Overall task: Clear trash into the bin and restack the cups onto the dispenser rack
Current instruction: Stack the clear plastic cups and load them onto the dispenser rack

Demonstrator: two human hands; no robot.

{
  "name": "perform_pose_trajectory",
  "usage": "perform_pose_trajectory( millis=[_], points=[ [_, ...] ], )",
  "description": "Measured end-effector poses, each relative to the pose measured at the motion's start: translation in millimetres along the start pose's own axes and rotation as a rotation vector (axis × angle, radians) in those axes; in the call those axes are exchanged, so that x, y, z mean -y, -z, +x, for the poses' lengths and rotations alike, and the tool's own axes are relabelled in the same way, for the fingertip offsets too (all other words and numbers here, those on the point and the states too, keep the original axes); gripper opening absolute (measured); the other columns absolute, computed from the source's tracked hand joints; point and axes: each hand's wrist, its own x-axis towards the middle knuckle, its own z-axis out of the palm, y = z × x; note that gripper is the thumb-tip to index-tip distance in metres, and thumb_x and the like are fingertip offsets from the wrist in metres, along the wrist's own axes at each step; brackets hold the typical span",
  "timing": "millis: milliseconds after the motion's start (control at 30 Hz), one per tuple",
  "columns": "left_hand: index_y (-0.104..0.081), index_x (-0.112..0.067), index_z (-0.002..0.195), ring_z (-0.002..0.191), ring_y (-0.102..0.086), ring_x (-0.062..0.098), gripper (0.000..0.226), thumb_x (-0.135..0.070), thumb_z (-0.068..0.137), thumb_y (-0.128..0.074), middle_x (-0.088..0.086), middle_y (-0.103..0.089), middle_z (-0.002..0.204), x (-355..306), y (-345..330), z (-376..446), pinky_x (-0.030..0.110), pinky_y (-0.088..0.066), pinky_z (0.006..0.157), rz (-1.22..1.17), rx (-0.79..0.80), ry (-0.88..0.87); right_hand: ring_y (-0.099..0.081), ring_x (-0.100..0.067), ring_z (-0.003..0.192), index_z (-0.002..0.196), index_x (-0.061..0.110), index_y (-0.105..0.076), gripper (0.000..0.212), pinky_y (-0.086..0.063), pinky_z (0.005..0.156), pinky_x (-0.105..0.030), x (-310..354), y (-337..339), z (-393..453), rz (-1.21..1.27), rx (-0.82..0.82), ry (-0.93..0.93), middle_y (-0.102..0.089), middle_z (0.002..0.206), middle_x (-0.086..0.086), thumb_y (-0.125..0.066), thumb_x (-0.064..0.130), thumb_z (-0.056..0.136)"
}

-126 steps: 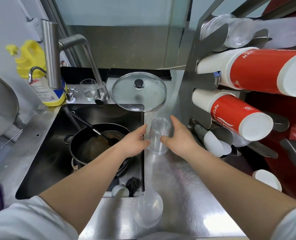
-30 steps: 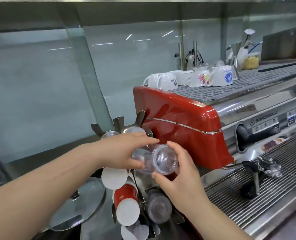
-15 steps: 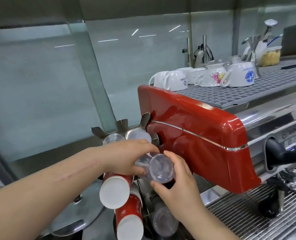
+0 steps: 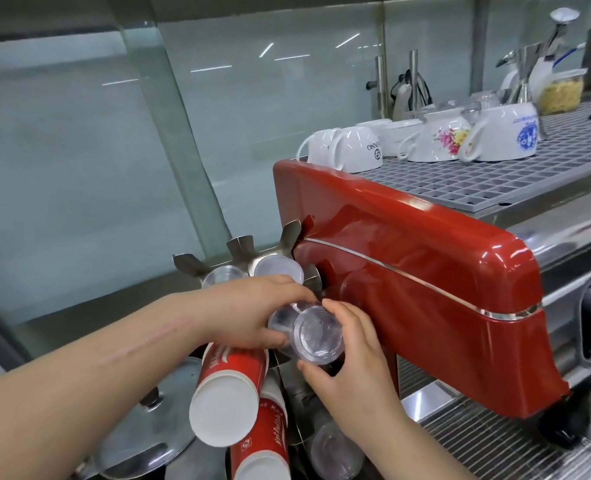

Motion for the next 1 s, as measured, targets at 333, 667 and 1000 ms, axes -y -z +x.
perform_pose_trajectory(
  millis=[333, 667, 1000],
  points=[
    [-0.042, -0.042, 0.134, 0.119, -0.052, 0.01, 0.057, -0.042, 0.08, -0.063, -0.014, -0.051, 0.127, 6.4, -7.2, -0.7, 0.04, -0.047, 0.1, -0.015, 0.03, 0.046, -0.038, 0.003, 0.126, 0.139, 0.035, -0.035, 0.078, -0.033, 0.107, -0.017, -16.4, -23.3, 8.0, -0.051, 0.06, -0.027, -0.035, 0.133, 0.023, -0.073, 0.016, 0.074],
    [-0.051, -0.032, 0.133, 0.113, -0.059, 0.022, 0.044, -0.025, 0.09, -0.057, -0.001, -0.06, 0.123, 4.2, -16.3, 12.5, 0.041, -0.049, 0.095, 0.056, 0.1, 0.092, -0.045, -0.016, 0.127, 0.14, 0.017, -0.036, 0.076, -0.039, 0.105, -0.027, -27.5, -36.8, 12.8, -0.104, 0.084, -0.133, -0.042, 0.14, 0.0, -0.074, 0.017, 0.074],
    [-0.054, -0.036, 0.122, 0.104, -0.063, 0.019, 0.044, -0.05, 0.083, -0.04, -0.006, -0.068, 0.116, 14.9, -20.3, 8.9, 0.041, -0.051, 0.092, -0.01, 0.18, 0.174, -0.038, -0.023, 0.134, 0.145, 0.008, -0.031, 0.079, -0.029, 0.111, -0.024, -31.4, -41.2, 21.2, -0.3, 0.179, -0.079, -0.038, 0.144, -0.008, -0.069, 0.011, 0.077]
  ],
)
